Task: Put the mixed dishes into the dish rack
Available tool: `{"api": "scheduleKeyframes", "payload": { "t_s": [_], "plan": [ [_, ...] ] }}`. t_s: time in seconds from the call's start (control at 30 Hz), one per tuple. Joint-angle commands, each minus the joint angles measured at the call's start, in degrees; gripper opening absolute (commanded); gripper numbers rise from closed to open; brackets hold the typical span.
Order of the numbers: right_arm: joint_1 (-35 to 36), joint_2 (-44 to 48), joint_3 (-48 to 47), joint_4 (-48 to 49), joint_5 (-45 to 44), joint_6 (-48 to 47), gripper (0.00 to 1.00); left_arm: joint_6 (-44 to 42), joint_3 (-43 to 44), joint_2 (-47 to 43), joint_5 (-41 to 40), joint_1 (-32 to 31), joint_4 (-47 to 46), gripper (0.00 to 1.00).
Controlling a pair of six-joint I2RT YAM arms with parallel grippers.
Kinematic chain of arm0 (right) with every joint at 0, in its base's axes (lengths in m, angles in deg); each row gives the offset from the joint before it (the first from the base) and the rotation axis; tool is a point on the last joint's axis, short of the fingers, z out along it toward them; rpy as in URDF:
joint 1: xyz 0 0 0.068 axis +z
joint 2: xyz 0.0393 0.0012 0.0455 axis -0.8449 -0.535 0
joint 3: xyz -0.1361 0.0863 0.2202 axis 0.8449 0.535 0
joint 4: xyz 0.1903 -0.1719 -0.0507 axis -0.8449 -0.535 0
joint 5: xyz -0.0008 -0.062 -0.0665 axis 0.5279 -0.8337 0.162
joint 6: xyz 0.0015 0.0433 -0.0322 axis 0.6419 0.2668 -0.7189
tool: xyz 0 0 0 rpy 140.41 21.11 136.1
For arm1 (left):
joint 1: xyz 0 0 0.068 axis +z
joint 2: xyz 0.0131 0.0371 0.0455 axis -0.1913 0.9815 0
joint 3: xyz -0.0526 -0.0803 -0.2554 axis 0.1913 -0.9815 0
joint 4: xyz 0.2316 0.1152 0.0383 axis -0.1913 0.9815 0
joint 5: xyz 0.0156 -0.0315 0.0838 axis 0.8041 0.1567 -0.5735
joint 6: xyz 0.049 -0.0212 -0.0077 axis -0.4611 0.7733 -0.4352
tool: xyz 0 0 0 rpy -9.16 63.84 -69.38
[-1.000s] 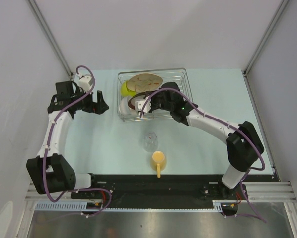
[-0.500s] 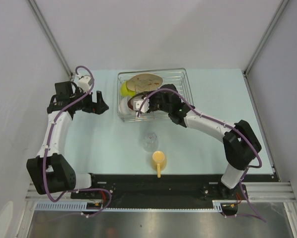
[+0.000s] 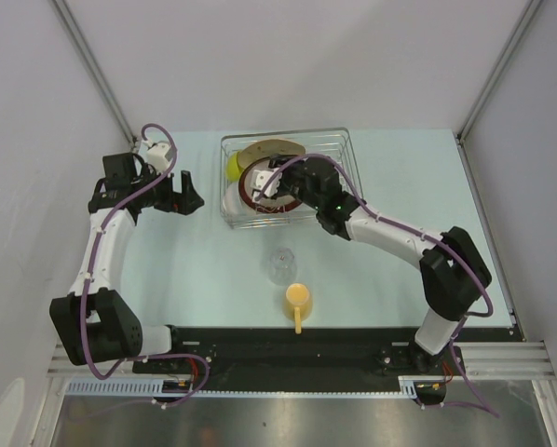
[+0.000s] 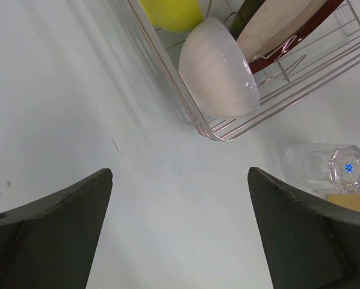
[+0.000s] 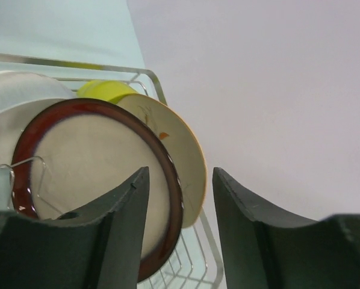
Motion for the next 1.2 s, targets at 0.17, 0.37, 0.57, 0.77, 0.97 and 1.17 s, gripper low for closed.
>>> {"api": "scheduleKeyframes", "payload": {
  "t_s": [0.17, 0.37, 0.57, 0.77, 0.97, 1.17],
  "plan": [
    [1.69, 13.34, -0.15, -5.60, -18.55, 22.69, 0.57, -1.57, 3.19, -2.68, 2.50, 0.65, 1.92, 1.00],
    [3.79, 18.36, -4.48, -36.12, -18.56, 50.71, 0.57, -7.37, 4.08, -3.65, 0.66, 0.57, 6.67, 1.00],
    [10.47, 24.87, 8.89, -40.26, -14.08, 62.51, 0.65, -9.66, 0.04, -8.74, -1.54, 0.48, 7.55, 1.00],
    [14.25, 22.76, 11.53, -43.52, -9.87, 66.75, 0.70, -8.43, -2.69, -12.88, -1.36, 0.57, 7.55, 1.00],
    [14.52, 17.67, 12.41, -40.89, -6.52, 68.86, 0.80, -8.34, -3.39, -14.90, -1.45, 0.65, 8.07, 1.00],
    [14.61, 13.71, 12.50, -36.93, -4.49, 71.15, 0.93, -8.69, -3.83, -15.52, -2.16, 0.57, 7.90, 1.00]
  ]
}}
